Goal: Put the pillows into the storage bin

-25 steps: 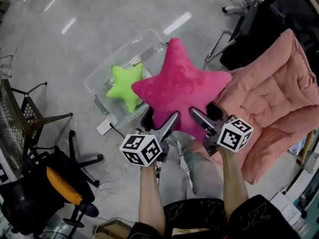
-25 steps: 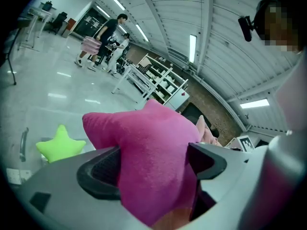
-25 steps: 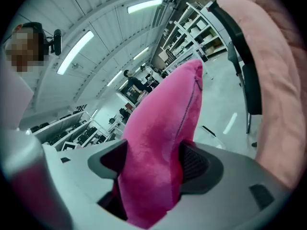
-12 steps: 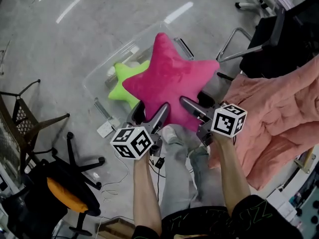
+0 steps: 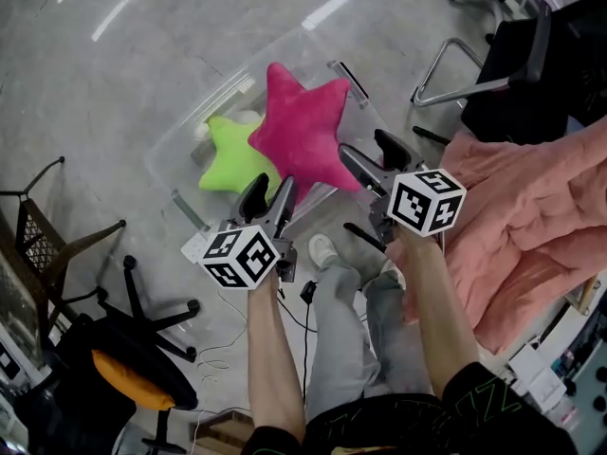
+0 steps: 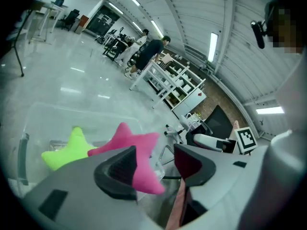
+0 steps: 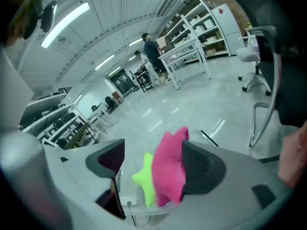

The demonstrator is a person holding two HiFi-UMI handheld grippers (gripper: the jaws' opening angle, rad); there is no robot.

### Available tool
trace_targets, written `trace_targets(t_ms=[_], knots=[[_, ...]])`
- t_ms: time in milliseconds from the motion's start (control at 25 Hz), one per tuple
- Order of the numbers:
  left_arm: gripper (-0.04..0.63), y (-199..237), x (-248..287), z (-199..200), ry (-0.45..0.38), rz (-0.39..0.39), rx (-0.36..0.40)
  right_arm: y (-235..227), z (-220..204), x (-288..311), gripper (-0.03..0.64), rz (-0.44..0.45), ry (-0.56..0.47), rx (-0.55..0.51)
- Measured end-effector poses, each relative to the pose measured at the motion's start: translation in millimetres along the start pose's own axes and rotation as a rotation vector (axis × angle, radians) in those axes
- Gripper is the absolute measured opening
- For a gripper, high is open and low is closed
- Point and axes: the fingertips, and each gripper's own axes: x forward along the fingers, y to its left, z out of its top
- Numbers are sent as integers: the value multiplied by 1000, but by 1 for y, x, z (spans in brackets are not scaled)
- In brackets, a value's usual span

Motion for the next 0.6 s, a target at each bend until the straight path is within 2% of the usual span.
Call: trace_targets(t_ms=[80, 120, 160, 200, 240, 280, 400, 600], knots=[[172, -6, -2, -2, -10, -24, -16, -1, -5, -8, 367, 13, 18, -4], [131, -8, -3, -2, -15, -27, -18, -2, -7, -14, 322, 12, 20, -11], [86, -11, -4, -2, -21, -27, -18, -3, -8, -21, 231, 0, 17, -22], [38, -14, -5, -3, -27, -27, -14, -4, -9, -29, 104, -16, 12, -36], [-8, -19, -7, -3, -34, -34, -6, -4, -10, -36, 42, -27, 8, -51], [-9, -26, -10, -3, -44, -51, 9, -1, -11, -43, 17, -27, 6, -63], [-9, -56, -14, -2, -63, -105, 77, 15, -8, -65, 3, 15, -6, -101], [-8, -111, -19, 3, -59, -101, 205, 28, 1, -102, 2, 6, -9, -193]])
